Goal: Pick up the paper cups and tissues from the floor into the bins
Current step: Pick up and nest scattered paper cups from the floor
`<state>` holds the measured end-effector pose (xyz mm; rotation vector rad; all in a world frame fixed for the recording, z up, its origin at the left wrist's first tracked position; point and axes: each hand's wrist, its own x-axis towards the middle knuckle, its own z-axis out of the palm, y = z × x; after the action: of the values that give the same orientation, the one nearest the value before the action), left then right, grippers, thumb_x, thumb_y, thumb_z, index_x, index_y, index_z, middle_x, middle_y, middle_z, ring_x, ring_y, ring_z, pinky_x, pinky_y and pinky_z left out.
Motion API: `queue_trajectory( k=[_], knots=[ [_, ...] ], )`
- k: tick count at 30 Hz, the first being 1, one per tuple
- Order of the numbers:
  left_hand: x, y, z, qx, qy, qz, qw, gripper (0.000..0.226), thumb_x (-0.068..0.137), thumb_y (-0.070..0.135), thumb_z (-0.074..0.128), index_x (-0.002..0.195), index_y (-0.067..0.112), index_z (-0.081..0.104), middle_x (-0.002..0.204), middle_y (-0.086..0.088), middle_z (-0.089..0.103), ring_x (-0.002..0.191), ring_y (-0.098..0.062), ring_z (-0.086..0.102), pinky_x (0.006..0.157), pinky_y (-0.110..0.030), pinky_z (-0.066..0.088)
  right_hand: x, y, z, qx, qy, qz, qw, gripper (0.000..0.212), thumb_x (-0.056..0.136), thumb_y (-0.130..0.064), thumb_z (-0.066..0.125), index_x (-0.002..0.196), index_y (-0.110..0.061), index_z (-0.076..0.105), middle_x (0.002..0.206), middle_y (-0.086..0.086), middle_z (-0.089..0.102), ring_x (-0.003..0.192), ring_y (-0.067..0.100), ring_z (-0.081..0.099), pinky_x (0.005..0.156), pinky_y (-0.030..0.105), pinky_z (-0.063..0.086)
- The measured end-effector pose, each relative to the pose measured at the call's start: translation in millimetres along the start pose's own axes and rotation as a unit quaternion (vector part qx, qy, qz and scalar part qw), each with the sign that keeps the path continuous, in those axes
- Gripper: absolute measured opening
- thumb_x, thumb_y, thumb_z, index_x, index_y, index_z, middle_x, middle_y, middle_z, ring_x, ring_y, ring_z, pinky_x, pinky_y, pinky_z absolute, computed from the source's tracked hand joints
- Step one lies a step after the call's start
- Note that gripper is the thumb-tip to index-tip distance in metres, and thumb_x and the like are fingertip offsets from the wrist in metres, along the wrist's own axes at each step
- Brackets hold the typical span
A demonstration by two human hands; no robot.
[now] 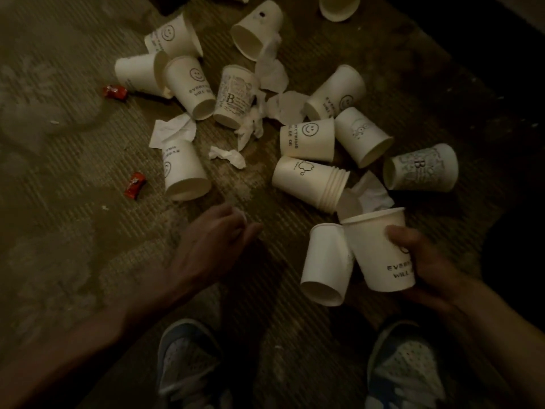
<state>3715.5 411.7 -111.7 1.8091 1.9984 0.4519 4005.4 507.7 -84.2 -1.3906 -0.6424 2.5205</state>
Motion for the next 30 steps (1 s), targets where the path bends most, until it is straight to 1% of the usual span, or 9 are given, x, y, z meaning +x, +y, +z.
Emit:
queue_trajectory(
  k=[4,8,13,16,18,20,22,27,30],
  knots=[
    [15,49,9,-0.043,-0.054,0.086,0.994,0.039,0.093,0.043,0.05,0.076,0.012,0.067,0.089,-0.002,0.057,0.065,-0.015,0.057,0.055,-0.036,0.053,-15,-5,-21,0.071,0.052,-0.05,0.995,0.078,0.002,-0.047,0.095,0.073,-0.016,0.082,0.077,0.014,0.074,0.059,0.024,0.071,0.049,0.034,0.058],
    [38,83,20,-0.105,-0.068,0.116,0.985,0.037,0.093,0.043,0.053,0.076,0.012,0.066,0.081,0.003,0.056,0.061,-0.012,0.053,0.053,-0.035,0.049,-28,-8,-38,0.095,0.076,-0.066,0.99,0.079,0.004,-0.048,0.094,0.076,-0.018,0.082,0.078,0.012,0.075,0.06,0.022,0.071,0.051,0.034,0.059],
    [56,112,29,-0.332,-0.116,-0.058,0.934,0.024,0.09,0.047,0.058,0.09,0.024,0.066,0.081,0.008,0.069,0.074,-0.004,0.067,0.06,-0.02,0.054,-40,-6,-45,0.084,0.109,-0.083,0.987,0.08,0.001,-0.053,0.093,0.073,-0.02,0.082,0.078,0.011,0.075,0.061,0.02,0.072,0.051,0.031,0.058],
    [65,129,30,-0.382,-0.154,-0.101,0.905,0.027,0.086,0.056,0.058,0.097,0.033,0.064,0.093,0.012,0.069,0.084,-0.001,0.067,0.066,-0.025,0.06,-48,-12,-33,0.087,0.106,-0.112,0.984,0.078,0.002,-0.054,0.092,0.071,-0.02,0.081,0.076,0.009,0.075,0.061,0.019,0.072,0.05,0.03,0.057],
    [74,140,21,-0.381,-0.165,-0.11,0.903,0.043,0.08,0.07,0.057,0.105,0.034,0.061,0.102,0.01,0.065,0.089,-0.006,0.067,0.066,-0.031,0.061,-52,-23,-21,0.078,0.103,-0.146,0.981,0.069,0.019,-0.056,0.092,0.077,-0.019,0.082,0.078,0.008,0.076,0.063,0.017,0.073,0.051,0.029,0.057],
    [83,151,8,-0.378,-0.166,-0.108,0.904,0.059,0.071,0.078,0.06,0.113,0.037,0.057,0.112,0.008,0.06,0.093,-0.01,0.066,0.064,-0.032,0.06,-58,-37,-11,0.061,0.103,-0.179,0.977,0.049,0.052,-0.054,0.078,0.088,-0.019,0.079,0.08,0.005,0.076,0.067,0.015,0.073,0.055,0.029,0.059],
    [93,163,-11,-0.397,-0.156,-0.092,0.9,0.062,0.061,0.085,0.063,0.108,0.046,0.052,0.112,0.011,0.058,0.089,-0.008,0.068,0.057,-0.025,0.058,-66,-54,-2,0.029,0.115,-0.212,0.97,0.039,0.063,-0.052,0.066,0.084,-0.023,0.08,0.082,0.003,0.077,0.071,0.015,0.073,0.061,0.03,0.06],
    [122,208,-76,-0.394,-0.086,0.002,0.915,0.081,0.051,0.091,0.054,0.116,0.044,0.043,0.109,0.019,0.057,0.088,0.017,0.06,0.049,-0.008,0.048,-106,-109,32,-0.074,0.156,-0.333,0.927,0.059,0.065,-0.064,0.063,0.109,-0.024,0.07,0.106,0.01,0.075,0.097,0.026,0.072,0.084,0.041,0.06],
    [132,249,-117,-0.43,-0.08,0.051,0.898,0.081,0.052,0.09,0.061,0.113,0.041,0.043,0.1,0.018,0.061,0.082,0.019,0.061,0.046,-0.011,0.05,-138,-132,47,-0.087,0.157,-0.416,0.891,0.082,0.062,-0.072,0.056,0.126,-0.02,0.059,0.111,0.013,0.072,0.101,0.031,0.071,0.087,0.048,0.058]
  ],
)
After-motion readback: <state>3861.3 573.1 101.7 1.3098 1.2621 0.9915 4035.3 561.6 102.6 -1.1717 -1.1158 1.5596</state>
